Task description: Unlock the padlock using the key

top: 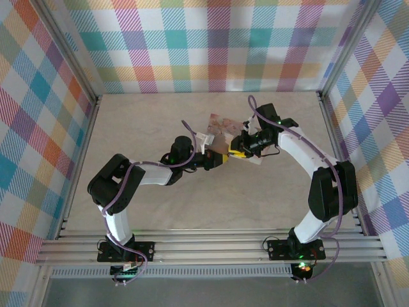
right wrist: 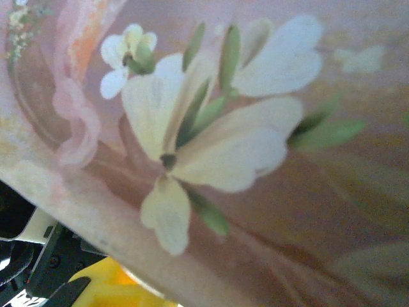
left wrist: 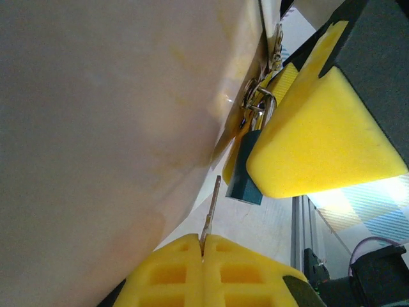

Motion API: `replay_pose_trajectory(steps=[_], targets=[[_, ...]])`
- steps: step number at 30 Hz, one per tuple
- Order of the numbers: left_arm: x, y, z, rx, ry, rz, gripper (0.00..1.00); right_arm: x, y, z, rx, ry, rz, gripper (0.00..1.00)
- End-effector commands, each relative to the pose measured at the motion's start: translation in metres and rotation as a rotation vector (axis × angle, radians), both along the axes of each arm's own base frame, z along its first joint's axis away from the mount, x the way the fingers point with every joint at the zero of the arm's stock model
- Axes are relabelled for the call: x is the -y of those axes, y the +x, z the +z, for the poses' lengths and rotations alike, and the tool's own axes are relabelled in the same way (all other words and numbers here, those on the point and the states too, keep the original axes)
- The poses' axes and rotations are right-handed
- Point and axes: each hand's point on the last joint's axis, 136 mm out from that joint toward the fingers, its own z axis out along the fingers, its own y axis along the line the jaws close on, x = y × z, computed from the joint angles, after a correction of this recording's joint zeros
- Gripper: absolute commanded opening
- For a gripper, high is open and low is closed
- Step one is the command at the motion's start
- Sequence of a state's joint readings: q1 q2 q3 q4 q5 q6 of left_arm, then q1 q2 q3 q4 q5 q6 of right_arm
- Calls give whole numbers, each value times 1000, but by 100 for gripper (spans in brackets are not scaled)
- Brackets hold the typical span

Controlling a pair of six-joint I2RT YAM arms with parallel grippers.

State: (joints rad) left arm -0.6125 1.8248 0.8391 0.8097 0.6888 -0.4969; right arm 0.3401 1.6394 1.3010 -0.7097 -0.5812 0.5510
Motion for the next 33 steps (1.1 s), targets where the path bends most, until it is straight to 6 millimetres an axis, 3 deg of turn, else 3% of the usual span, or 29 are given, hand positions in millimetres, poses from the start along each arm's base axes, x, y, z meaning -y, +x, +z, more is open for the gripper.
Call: replay_pose_trajectory(steps=[1,6,13,24,33], targets=[[1,-2,23,69,-10,-31,0,-14,-8,33,80,101,91,0],[-5,-12,12,74,32,-48,0,-12,-3,36,84,95,73,0],[-1,-26,14,107,57,-99,0,-12,-2,36,76,100,67,0],[3,-28,16,103,42,-107,0,-11,0,37,75,102,61,0],[5,-18,24,103,18,-70,0,-11,-4,36,67,108,62,0]])
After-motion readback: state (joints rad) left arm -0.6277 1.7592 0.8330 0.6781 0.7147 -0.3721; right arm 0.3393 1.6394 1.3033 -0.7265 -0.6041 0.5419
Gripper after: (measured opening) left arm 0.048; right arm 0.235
